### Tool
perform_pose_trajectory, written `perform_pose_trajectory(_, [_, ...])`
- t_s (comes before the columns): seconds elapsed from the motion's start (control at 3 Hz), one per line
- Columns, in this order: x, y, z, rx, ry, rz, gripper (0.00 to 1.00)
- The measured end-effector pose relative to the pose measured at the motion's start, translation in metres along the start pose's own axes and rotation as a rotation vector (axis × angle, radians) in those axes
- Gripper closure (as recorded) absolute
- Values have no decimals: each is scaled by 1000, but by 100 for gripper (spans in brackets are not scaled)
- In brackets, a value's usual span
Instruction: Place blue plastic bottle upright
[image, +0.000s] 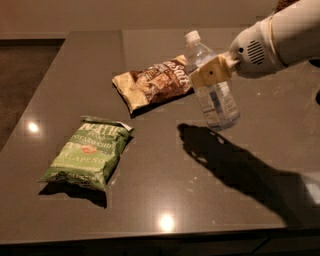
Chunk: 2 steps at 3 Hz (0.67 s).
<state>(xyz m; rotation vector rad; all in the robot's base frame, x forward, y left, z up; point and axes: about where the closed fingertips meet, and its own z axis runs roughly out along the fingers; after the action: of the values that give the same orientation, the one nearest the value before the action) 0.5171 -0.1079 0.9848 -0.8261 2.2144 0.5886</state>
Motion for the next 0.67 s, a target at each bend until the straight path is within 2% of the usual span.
perform_pose_trajectory(0.67, [-8, -8, 1, 44, -313, -26, 100])
